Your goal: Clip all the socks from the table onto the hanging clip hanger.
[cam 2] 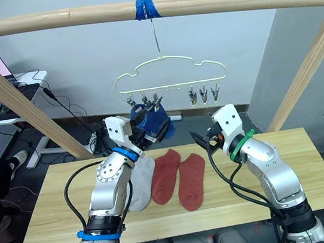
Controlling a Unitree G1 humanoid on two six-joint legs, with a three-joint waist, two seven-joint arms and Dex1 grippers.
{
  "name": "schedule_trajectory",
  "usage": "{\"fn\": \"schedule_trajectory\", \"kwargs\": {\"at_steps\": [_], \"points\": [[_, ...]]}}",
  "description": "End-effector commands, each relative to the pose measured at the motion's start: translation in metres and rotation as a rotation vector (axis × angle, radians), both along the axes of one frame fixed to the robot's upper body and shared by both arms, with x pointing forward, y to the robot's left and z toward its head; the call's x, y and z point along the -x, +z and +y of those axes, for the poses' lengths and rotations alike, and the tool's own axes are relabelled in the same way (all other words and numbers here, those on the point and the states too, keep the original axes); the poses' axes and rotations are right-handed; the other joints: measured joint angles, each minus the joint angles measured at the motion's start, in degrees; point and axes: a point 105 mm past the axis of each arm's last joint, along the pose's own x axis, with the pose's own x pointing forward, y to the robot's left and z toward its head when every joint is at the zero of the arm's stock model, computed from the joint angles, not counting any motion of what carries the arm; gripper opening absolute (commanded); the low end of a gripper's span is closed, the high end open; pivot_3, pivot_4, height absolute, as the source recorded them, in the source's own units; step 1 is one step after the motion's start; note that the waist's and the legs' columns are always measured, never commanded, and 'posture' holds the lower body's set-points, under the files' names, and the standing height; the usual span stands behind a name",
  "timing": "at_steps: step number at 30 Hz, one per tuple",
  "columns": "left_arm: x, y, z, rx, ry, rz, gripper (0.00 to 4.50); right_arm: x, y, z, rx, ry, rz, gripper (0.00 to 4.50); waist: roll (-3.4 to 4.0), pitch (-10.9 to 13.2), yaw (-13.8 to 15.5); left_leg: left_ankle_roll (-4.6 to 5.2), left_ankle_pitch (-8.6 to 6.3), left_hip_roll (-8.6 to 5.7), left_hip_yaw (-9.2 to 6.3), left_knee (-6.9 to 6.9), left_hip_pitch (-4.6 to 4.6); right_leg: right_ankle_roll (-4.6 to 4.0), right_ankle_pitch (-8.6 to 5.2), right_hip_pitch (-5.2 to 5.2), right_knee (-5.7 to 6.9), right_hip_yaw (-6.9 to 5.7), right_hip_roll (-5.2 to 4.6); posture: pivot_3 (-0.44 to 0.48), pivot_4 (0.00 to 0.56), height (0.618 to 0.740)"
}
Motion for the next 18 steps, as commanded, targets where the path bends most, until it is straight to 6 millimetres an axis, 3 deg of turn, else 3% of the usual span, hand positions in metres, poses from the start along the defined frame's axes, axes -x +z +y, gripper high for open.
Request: {"fn": "schedule_trajectory", "kwargs": {"at_steps": [1, 13, 18], "points": [[0.005, 0.024, 0.002, 0.004, 0.019, -0.106, 4.50, 0.001, 0.020, -0.002, -0.022, -0.006, -0.086, 4.46, 0.00, 0.0, 0.0, 0.00, 0.00, 0.00, 0.00, 0.00, 0.00, 0.00, 0.00, 0.00, 0.00, 0.00, 0.00, -0.095, 0.150, 0.740], [0.005, 0.006, -0.012, 0.031, -0.028, 0.003, 4.50, 0.008, 0.025, 0.002, -0.051, 0.042, -0.088, 4.46, 0.00, 0.0, 0.0, 0.00, 0.00, 0.00, 0.00, 0.00, 0.00, 0.01, 0.00, 0.00, 0.01, 0.00, 0.00, -0.096, 0.153, 0.740], [-0.002, 0.005, -0.013, 0.069, -0.015, 0.028, 3.44, 0.018, 0.030, 0.006, -0.065, 0.109, -0.092, 4.50, 0.00, 0.0, 0.0, 0.00, 0.00, -0.01, 0.00, 0.00, 0.00, 0.01, -0.01, 0.00, 0.00, 0.00, 0.00, -0.110, 0.157, 0.740]]}}
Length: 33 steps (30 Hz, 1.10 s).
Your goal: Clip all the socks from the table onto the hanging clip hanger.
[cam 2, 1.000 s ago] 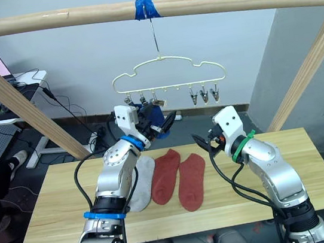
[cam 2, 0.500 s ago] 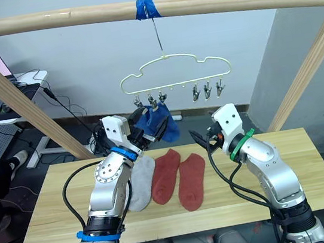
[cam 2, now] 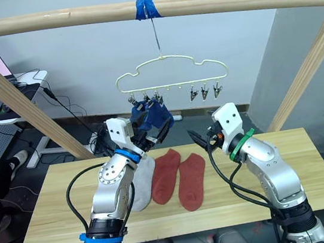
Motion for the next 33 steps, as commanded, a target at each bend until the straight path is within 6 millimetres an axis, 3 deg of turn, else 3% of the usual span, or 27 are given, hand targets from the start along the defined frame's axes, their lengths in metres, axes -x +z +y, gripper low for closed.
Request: {"fn": "schedule_trajectory", "kwargs": {"at_steps": [1, 10, 13, 17, 33], "points": [[-0.006, 0.010, -0.006, 0.027, -0.002, -0.021, 3.44, 0.015, 0.022, 0.002, -0.035, 0.067, -0.067, 4.50, 0.00, 0.0, 0.0, 0.00, 0.00, 0.00, 0.00, 0.00, 0.00, 0.00, 0.00, 0.00, 0.00, 0.00, 0.00, -0.110, 0.157, 0.740], [-0.020, 0.012, -0.014, 0.046, 0.037, -0.034, 3.44, 0.039, 0.030, 0.014, -0.104, 0.250, -0.032, 4.50, -0.01, 0.0, 0.0, 0.01, 0.00, -0.01, 0.01, 0.00, 0.00, 0.02, -0.01, 0.00, 0.00, 0.01, 0.00, -0.123, 0.159, 0.740], [-0.021, 0.013, -0.014, 0.050, 0.040, -0.040, 3.44, 0.039, 0.032, 0.012, -0.106, 0.255, -0.035, 4.50, 0.00, 0.0, -0.1, 0.01, 0.00, -0.02, 0.01, 0.00, 0.00, 0.04, -0.03, 0.01, 0.00, 0.01, 0.00, -0.126, 0.161, 0.740], [-0.022, 0.011, -0.013, 0.053, 0.042, -0.037, 2.62, 0.037, 0.033, 0.011, -0.104, 0.248, -0.040, 4.50, -0.01, 0.0, -0.1, 0.00, 0.00, -0.01, 0.01, 0.00, 0.00, 0.05, -0.03, 0.00, -0.01, 0.01, 0.01, -0.127, 0.160, 0.740], [-0.036, 0.015, -0.009, 0.059, 0.087, -0.057, 2.62, 0.031, 0.033, 0.009, -0.090, 0.207, -0.059, 4.50, -0.01, 0.0, -0.1, 0.00, 0.00, -0.02, 0.02, -0.01, -0.01, 0.12, -0.07, 0.00, -0.04, 0.02, 0.01, -0.132, 0.156, 0.740]]}}
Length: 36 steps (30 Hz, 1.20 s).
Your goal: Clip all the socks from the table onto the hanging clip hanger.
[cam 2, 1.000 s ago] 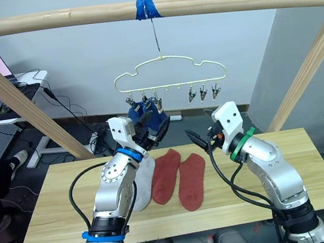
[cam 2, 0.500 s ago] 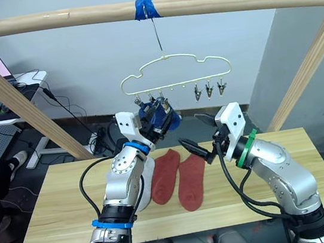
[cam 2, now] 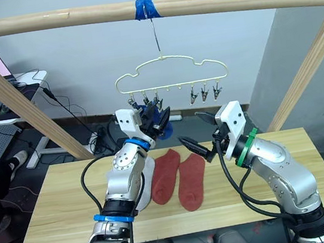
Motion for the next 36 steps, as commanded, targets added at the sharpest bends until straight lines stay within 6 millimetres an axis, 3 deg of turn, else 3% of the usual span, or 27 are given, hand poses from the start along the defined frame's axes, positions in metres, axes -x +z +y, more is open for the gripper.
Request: {"fn": "schedule_trajectory", "kwargs": {"at_steps": [1, 10, 36], "points": [[-0.003, 0.014, 0.001, 0.011, 0.012, -0.059, 2.62, 0.000, 0.012, 0.000, -0.002, -0.005, -0.064, 4.50, 0.00, 0.0, 0.0, 0.00, 0.00, 0.00, 0.00, 0.00, 0.00, 0.00, 0.00, 0.00, 0.00, 0.00, 0.00, -0.133, 0.154, 0.740], [-0.014, 0.023, -0.003, 0.024, 0.017, -0.081, 2.62, -0.001, 0.012, -0.001, -0.005, -0.019, -0.069, 4.50, 0.00, 0.0, 0.0, 0.00, 0.00, -0.01, 0.00, 0.00, -0.01, 0.00, 0.00, 0.00, -0.01, 0.00, 0.00, -0.139, 0.151, 0.740], [-0.020, 0.030, -0.011, 0.020, 0.007, -0.112, 2.62, 0.002, 0.010, 0.001, 0.003, -0.026, -0.062, 4.50, 0.00, 0.0, -0.3, 0.00, 0.00, -0.01, 0.01, 0.00, -0.02, 0.00, 0.00, 0.00, -0.04, 0.00, 0.00, -0.154, 0.153, 0.740]]}}
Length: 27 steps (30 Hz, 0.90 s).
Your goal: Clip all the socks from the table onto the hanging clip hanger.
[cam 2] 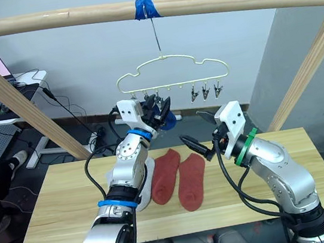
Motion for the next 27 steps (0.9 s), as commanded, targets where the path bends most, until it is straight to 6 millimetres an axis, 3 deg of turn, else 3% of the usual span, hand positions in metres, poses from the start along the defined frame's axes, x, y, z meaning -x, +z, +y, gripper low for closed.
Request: {"fn": "schedule_trajectory", "kwargs": {"at_steps": [1, 4, 7, 11, 14, 19, 22, 27], "points": [[-0.001, 0.017, -0.006, 0.002, -0.009, -0.063, 2.62, 0.006, 0.013, 0.002, -0.007, 0.003, -0.063, 4.50, 0.00, 0.0, -0.1, 0.00, 0.00, 0.00, 0.00, 0.00, 0.00, 0.00, 0.00, 0.00, 0.00, 0.00, 0.00, -0.158, 0.154, 0.740], [-0.003, 0.017, -0.007, -0.001, -0.008, -0.059, 2.62, 0.006, 0.013, 0.001, -0.008, 0.000, -0.064, 4.50, 0.00, 0.0, -0.2, 0.00, 0.00, 0.00, 0.00, 0.00, -0.01, 0.00, 0.00, 0.00, 0.00, -0.01, 0.00, -0.162, 0.154, 0.740], [-0.005, 0.016, -0.006, -0.009, 0.004, -0.055, 2.07, 0.006, 0.014, 0.001, -0.009, -0.003, -0.065, 4.50, 0.00, 0.0, -0.4, 0.00, 0.00, 0.00, 0.00, 0.00, -0.01, 0.00, 0.00, 0.00, 0.00, 0.00, 0.00, -0.164, 0.153, 0.740], [-0.007, 0.019, -0.006, 0.002, 0.014, -0.052, 0.81, 0.005, 0.013, 0.001, -0.005, -0.007, -0.066, 4.50, 0.00, 0.0, -0.7, 0.00, 0.00, 0.00, 0.00, 0.00, -0.01, 0.00, 0.00, 0.00, 0.00, 0.00, 0.00, -0.167, 0.154, 0.740], [-0.008, 0.020, -0.006, 0.003, 0.019, -0.054, 0.34, 0.006, 0.013, 0.001, -0.007, -0.008, -0.066, 4.50, 0.00, 0.0, -0.8, 0.00, 0.00, 0.00, 0.00, 0.00, -0.01, 0.00, 0.00, 0.00, 0.00, 0.00, 0.00, -0.168, 0.154, 0.740], [-0.008, 0.022, -0.006, 0.005, 0.013, -0.052, 0.16, 0.004, 0.008, 0.001, -0.004, -0.020, -0.049, 4.50, 0.00, 0.0, -1.1, 0.00, 0.00, 0.00, 0.00, 0.00, -0.01, 0.01, 0.00, 0.00, 0.00, 0.00, 0.00, -0.161, 0.157, 0.740], [-0.008, 0.019, -0.004, 0.000, -0.004, -0.030, 0.16, -0.004, -0.015, -0.006, 0.062, -0.084, 0.018, 4.50, 0.00, 0.0, -1.1, 0.00, 0.00, 0.00, -0.01, -0.01, -0.01, 0.03, -0.02, 0.00, 0.00, -0.01, 0.00, -0.157, 0.159, 0.740], [-0.004, 0.015, 0.001, 0.046, -0.121, 0.100, 0.16, -0.024, -0.081, -0.016, 0.249, -0.192, 0.186, 4.50, 0.00, 0.0, -1.2, 0.00, 0.01, 0.00, 0.01, 0.00, 0.01, 0.06, -0.03, 0.00, 0.02, 0.01, 0.00, -0.140, 0.164, 0.740]]}}
